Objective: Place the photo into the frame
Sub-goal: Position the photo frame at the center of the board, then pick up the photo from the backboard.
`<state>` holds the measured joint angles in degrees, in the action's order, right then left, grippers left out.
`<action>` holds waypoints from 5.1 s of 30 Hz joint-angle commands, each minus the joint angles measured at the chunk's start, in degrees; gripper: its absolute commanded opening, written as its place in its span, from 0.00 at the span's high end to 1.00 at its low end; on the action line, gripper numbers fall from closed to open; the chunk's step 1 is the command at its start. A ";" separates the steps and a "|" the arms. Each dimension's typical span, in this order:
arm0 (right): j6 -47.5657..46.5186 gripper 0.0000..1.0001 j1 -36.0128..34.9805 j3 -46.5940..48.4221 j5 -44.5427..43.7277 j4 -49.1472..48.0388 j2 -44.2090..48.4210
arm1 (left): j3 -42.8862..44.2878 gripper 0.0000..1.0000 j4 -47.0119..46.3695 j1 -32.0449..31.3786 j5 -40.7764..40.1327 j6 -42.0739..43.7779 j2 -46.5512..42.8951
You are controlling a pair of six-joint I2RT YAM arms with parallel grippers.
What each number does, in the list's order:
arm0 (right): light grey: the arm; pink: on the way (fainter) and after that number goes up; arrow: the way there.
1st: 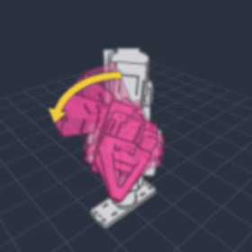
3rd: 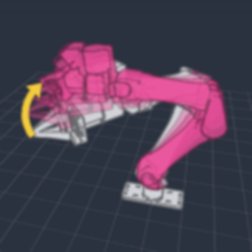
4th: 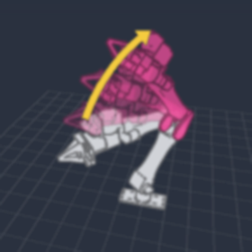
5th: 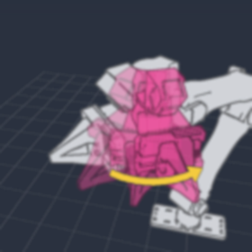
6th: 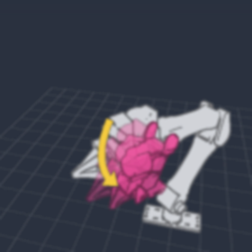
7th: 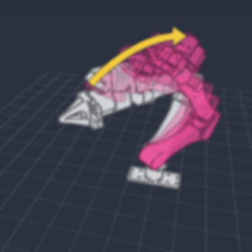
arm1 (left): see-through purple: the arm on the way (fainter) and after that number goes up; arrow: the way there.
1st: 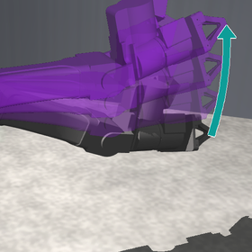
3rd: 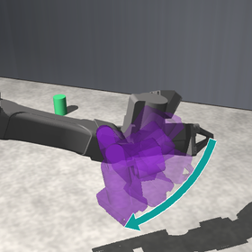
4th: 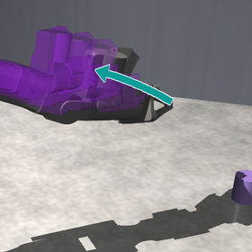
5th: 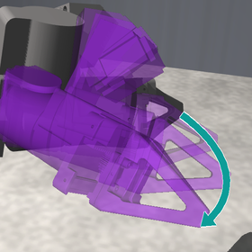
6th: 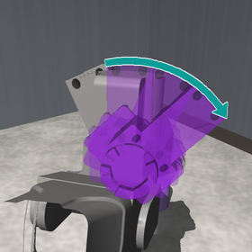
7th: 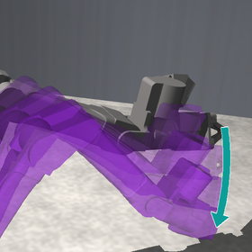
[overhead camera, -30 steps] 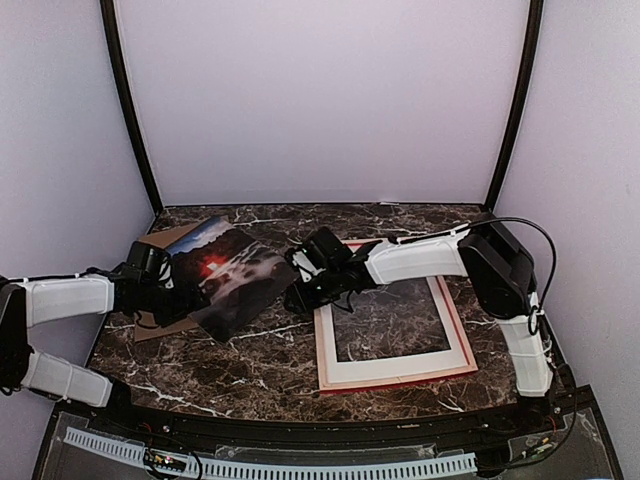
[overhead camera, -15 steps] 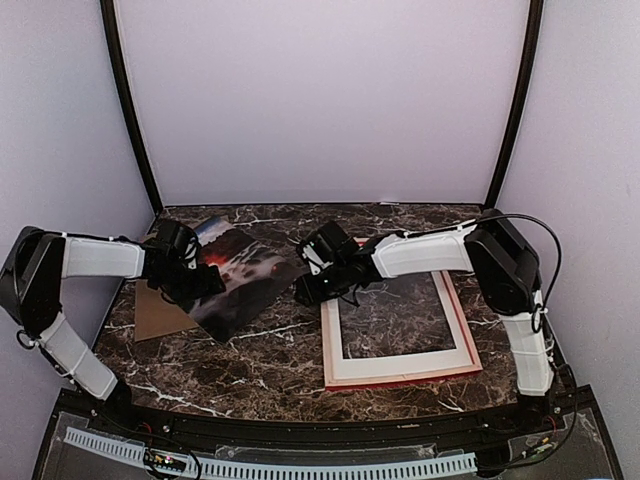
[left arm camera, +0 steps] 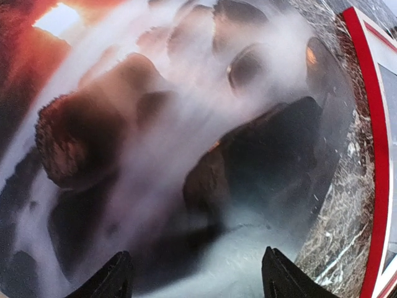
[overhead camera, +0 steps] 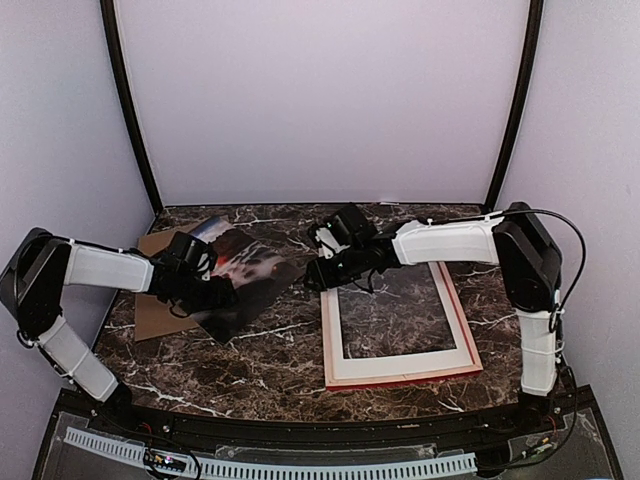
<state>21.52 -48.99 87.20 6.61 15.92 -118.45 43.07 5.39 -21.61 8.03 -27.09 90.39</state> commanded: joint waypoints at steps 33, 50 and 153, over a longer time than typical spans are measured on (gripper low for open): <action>-3.52 0.47 1.00 -2.64 6.36 -3.18 2.03 | -1.82 0.17 23.28 -2.55 -19.08 -7.71 -21.16; -4.48 0.46 2.22 -9.38 7.06 -5.67 6.92 | -2.91 0.25 13.81 5.98 -11.05 -6.23 -4.68; 2.77 0.64 -0.31 -17.28 20.08 -11.23 3.79 | -15.41 0.14 10.18 -10.94 -10.69 -22.50 -20.83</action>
<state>22.24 -49.04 71.90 28.29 7.29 -117.38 26.83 13.43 -32.88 -3.55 -51.70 67.35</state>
